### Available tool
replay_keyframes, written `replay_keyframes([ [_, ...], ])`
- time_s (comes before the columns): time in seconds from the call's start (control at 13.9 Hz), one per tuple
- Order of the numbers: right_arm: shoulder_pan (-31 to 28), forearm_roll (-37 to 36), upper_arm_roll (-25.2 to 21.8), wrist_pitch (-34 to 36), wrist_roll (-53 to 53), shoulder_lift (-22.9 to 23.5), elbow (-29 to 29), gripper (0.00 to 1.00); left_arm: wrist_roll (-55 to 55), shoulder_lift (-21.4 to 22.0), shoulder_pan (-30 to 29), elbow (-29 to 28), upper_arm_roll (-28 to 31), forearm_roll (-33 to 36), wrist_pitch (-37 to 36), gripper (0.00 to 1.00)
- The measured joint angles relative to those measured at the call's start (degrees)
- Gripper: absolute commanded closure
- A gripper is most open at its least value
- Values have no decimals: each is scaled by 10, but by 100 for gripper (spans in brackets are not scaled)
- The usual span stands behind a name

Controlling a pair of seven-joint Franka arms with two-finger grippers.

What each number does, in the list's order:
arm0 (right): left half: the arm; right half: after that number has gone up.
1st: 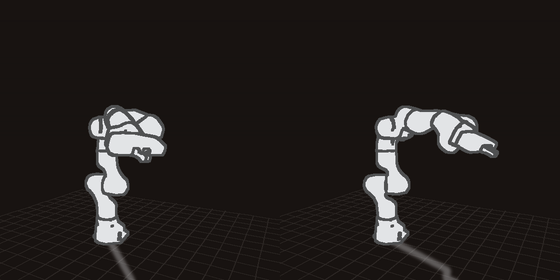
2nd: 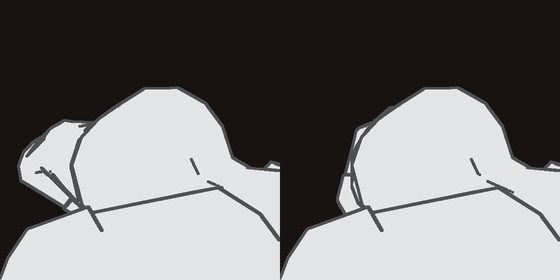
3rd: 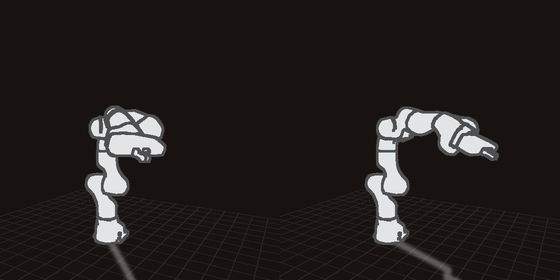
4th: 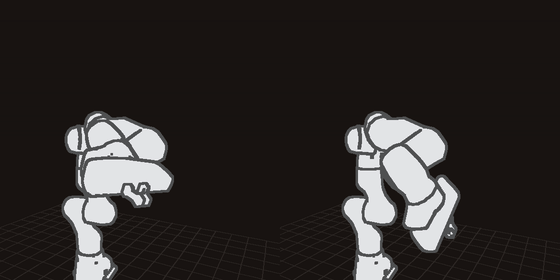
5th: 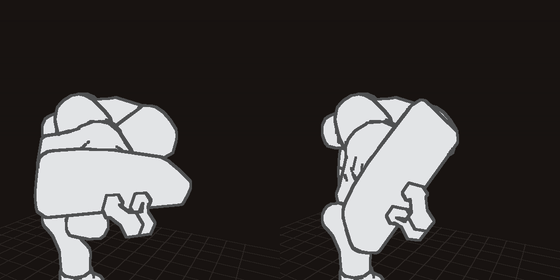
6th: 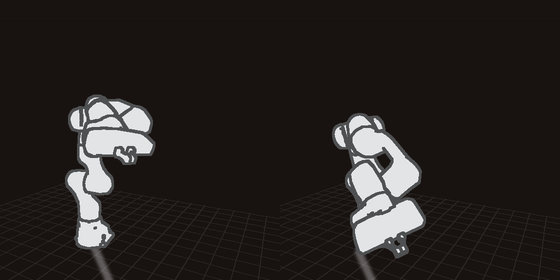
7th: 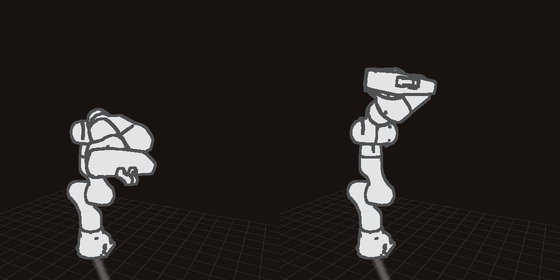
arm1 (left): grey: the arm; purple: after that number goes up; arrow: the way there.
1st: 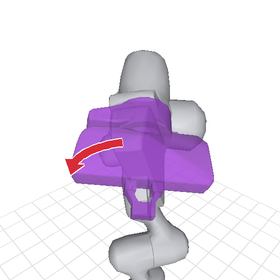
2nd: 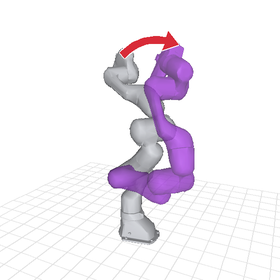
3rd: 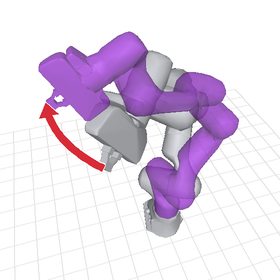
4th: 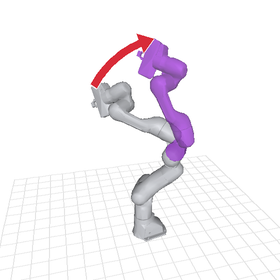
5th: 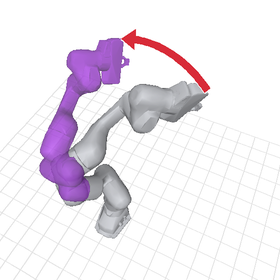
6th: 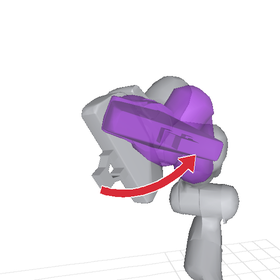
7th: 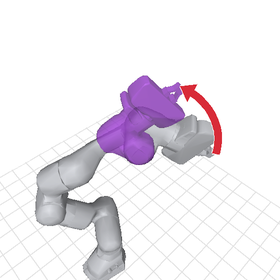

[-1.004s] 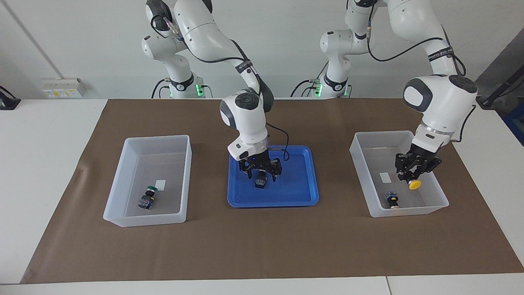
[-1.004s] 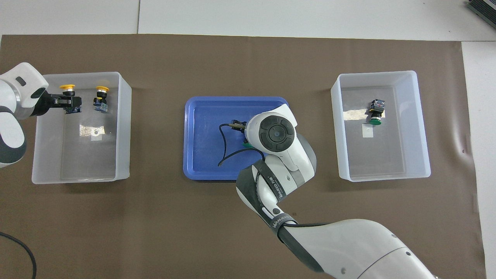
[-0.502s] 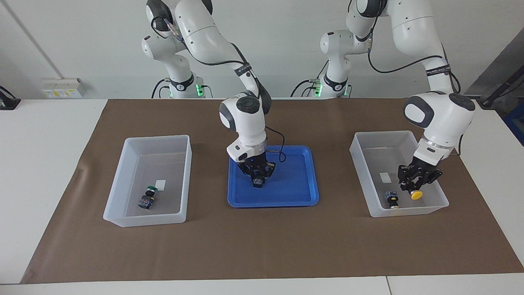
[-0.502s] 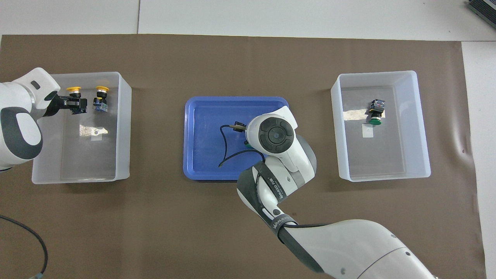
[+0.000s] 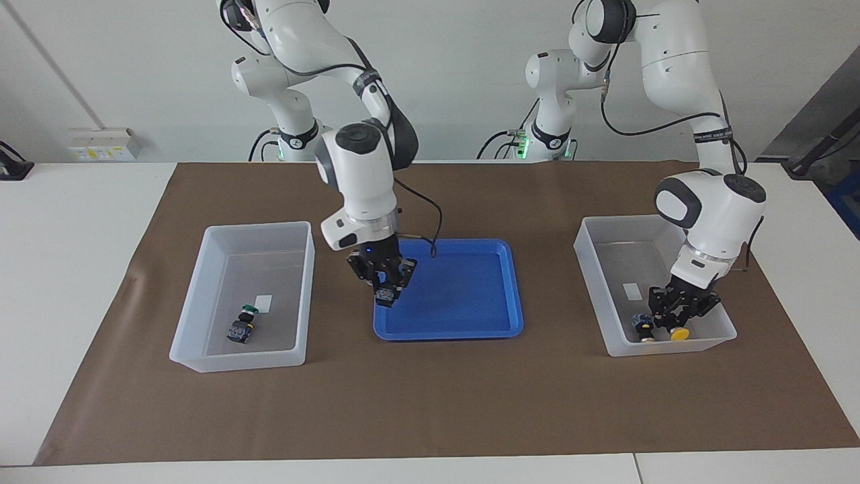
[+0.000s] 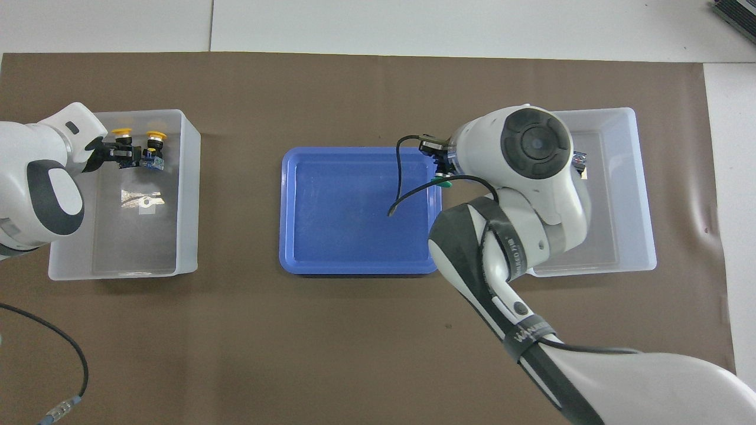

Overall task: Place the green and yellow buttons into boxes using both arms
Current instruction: 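Lower the green button into the box and open the right gripper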

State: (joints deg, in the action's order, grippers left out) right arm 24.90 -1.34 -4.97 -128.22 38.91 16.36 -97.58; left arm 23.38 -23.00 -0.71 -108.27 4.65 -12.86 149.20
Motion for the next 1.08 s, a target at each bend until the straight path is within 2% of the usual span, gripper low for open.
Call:
replay_keyframes([
  [0.22,-74,1,0,58,-140,-40,-3,100,0,-2,0,5,-1,0,4,0],
  [0.43,-147,12,0,67,-290,-44,-29,100,0,-2,-1,25,0,-1,-9,0],
  [0.65,-190,24,0,51,-381,-48,-88,100,0,-1,-2,45,1,-2,-32,0],
  [0.86,-196,24,2,-2,-391,-53,-151,100,-2,20,-2,47,0,-2,-66,0],
  [0.93,-195,24,4,-24,-391,-55,-170,97,-5,33,2,47,-1,-2,-84,0],
  [1.08,-195,25,6,-66,-391,-56,-206,78,-28,66,17,41,-2,-2,-113,0],
])
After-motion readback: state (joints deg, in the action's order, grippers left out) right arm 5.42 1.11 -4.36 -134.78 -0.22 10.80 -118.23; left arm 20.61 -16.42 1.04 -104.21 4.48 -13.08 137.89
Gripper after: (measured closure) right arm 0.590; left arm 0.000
